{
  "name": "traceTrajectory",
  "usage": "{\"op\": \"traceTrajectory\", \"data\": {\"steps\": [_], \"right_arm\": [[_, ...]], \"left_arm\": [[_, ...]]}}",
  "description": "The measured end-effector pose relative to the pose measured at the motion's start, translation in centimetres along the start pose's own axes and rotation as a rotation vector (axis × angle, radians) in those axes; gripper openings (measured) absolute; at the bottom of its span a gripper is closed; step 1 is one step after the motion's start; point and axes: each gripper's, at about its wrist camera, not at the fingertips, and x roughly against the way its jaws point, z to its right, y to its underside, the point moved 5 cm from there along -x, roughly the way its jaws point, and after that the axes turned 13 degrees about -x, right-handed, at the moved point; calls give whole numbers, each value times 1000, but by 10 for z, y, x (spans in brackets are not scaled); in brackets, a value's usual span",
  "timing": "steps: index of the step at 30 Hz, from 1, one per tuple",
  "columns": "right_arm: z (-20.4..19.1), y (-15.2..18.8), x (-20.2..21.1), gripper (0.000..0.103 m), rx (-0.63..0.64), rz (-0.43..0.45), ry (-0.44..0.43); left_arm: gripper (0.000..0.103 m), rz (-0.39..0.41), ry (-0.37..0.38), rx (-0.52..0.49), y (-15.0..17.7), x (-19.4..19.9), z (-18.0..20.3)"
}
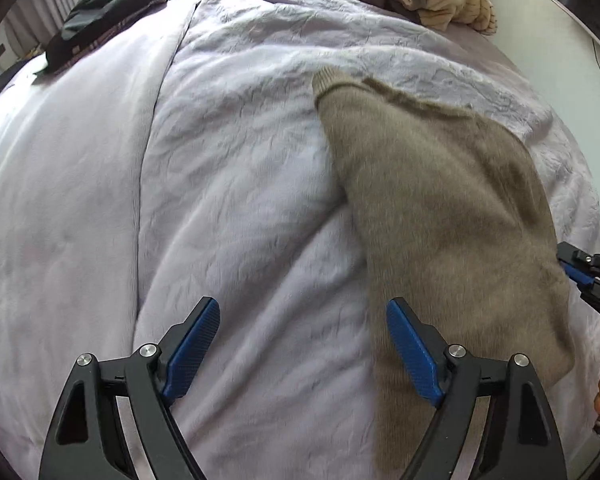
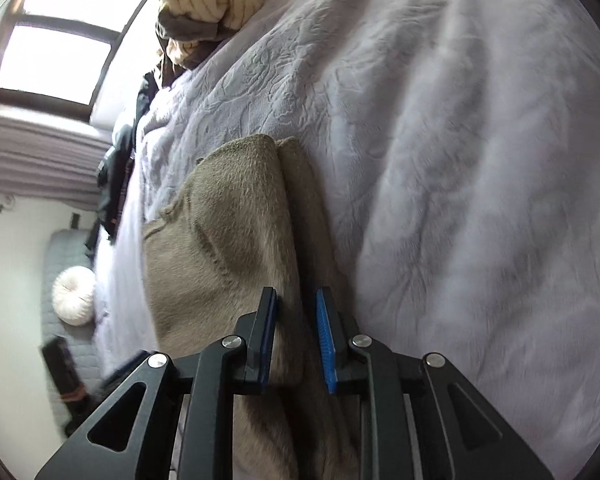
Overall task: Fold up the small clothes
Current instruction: 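Open the left tool and press the fold while the right tool holds the edge, then release the sweater edge with the right tool and pull both tools back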
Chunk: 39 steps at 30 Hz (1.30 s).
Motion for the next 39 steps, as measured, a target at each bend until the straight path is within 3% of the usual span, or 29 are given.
{"op": "traceTrajectory", "data": {"steps": [4,7,10,11,13,18,19,21,25,29,35,36,38,39], "right_arm": [[5,18,11,47,-7,-11,3],[-3,10,12,47,16,16,7],[-10,-11,-4,47,-45,-2,-68],[-9,-15,-15,42,-72,-40,-94],[-14,-16,-37,13,-87,-126,-104],[-34,-9,-18,10,143,-13,46],[-27,-11,-20,10,151,-11,93],[-12,-12,-30,10,149,-35,141],[0,-13,-18,10,34,-49,57],[-3,-2,7,14,72,-36,78],[-21,35,27,14,135,-89,26],[-25,44,26,15,157,-106,36],[-29,57,22,28,209,-121,87],[-29,61,19,29,227,-124,111]], "left_arm": [[86,-8,10,6,11,2,3],[86,1,-12,16,5,2,-2],[86,19,-20,62,-6,0,-9],[86,26,-24,79,-10,1,-10],[86,37,-28,88,-14,2,-7],[86,56,-52,24,-20,-6,6],[87,49,-50,21,-19,-12,7],[97,11,-49,38,-17,-25,7],[98,2,-35,35,-13,-16,2],[98,-13,-14,11,2,0,-2],[98,-38,24,13,19,6,10],[98,-45,35,15,22,5,14],[98,-57,53,11,26,2,23],[98,-62,61,7,28,0,28]]}}
